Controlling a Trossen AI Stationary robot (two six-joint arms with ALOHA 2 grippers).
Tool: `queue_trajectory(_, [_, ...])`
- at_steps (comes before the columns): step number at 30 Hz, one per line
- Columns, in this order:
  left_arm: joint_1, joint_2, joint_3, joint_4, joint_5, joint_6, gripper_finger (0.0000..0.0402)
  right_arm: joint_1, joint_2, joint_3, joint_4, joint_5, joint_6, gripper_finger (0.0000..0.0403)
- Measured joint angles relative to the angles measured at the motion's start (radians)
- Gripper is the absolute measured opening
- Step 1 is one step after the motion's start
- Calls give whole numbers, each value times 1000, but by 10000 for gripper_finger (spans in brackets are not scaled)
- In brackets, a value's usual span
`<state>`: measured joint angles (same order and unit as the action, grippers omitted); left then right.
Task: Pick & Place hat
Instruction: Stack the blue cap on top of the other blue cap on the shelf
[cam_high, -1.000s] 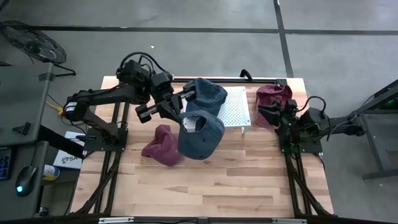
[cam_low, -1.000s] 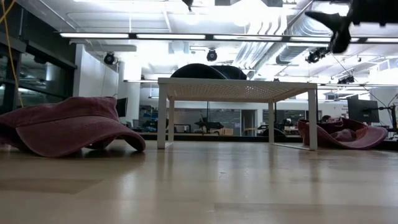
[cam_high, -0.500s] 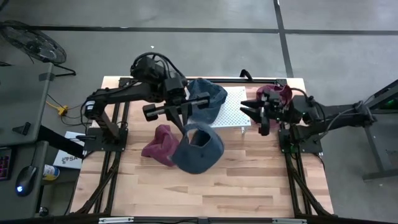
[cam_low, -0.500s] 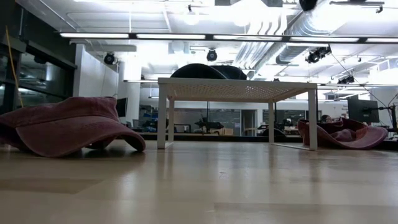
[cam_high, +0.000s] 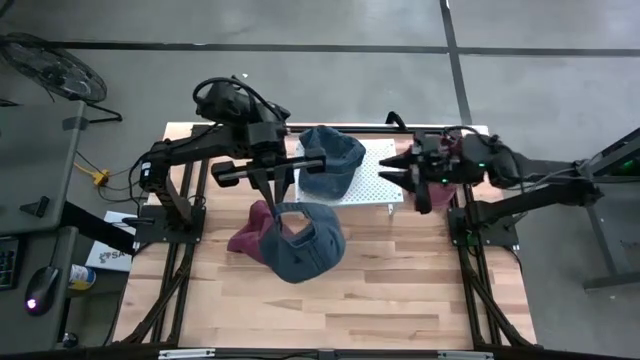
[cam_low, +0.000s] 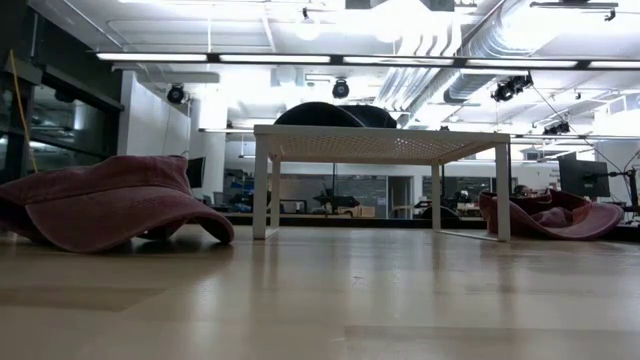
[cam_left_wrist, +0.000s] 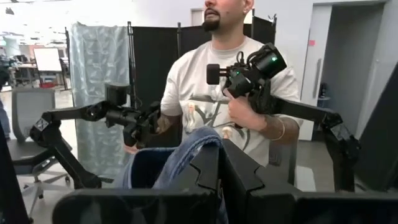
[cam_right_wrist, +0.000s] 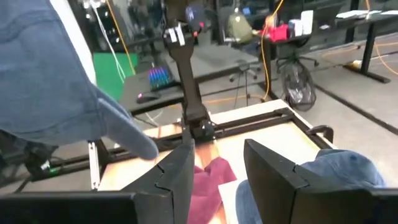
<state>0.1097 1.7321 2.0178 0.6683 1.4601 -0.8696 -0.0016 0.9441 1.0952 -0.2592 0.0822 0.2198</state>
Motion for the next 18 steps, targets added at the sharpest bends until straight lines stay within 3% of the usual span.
queue_trajectory(9, [-25, 0, 0, -17, 19, 4, 0, -91, 102, 22, 4, -166, 7, 159])
queue_trajectory(18, [-32, 0, 0, -25, 22, 4, 0, -123, 218, 22, 124, -399, 25, 192])
